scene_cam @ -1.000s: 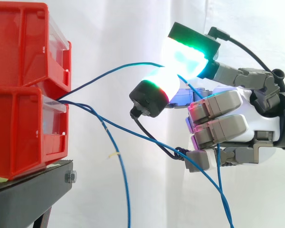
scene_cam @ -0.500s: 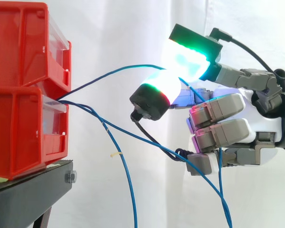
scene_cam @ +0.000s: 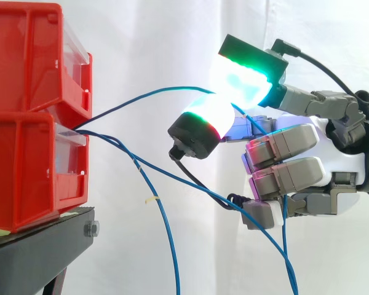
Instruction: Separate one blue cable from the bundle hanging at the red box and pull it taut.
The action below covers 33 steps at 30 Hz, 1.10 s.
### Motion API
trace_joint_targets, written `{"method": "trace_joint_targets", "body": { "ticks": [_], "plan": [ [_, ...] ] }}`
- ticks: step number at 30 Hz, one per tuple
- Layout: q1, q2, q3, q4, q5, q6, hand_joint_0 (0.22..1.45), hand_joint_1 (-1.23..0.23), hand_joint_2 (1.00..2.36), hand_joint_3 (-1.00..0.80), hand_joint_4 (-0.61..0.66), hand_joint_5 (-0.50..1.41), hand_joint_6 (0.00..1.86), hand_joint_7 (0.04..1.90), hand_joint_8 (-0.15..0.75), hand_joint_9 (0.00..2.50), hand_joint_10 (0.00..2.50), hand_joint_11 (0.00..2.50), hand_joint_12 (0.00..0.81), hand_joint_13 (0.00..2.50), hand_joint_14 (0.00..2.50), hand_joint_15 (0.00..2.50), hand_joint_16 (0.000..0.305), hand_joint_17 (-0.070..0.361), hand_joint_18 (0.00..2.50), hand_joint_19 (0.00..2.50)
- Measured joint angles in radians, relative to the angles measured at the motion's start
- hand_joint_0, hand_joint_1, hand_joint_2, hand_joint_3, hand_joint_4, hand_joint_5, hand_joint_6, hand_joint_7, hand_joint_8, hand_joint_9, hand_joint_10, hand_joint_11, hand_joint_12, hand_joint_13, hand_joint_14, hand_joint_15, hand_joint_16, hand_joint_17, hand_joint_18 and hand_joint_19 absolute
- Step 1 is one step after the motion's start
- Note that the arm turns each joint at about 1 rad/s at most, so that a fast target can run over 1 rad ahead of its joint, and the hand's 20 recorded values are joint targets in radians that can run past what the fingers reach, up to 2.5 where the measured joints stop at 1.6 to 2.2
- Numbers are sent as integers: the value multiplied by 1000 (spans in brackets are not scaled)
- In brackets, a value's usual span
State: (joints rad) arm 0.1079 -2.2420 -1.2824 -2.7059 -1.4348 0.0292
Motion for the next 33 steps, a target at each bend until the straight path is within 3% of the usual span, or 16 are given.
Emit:
{"method": "trace_joint_targets", "body": {
  "ticks": [33],
  "plan": [
    [0, 0, 0, 0, 1, 0, 711, -859, 1021, -64, -223, -173, 848, 1338, 299, 1500, 27, 1279, 357, 1473, 28, 1129, 43, 98, 1043, 734]
  ]
}}
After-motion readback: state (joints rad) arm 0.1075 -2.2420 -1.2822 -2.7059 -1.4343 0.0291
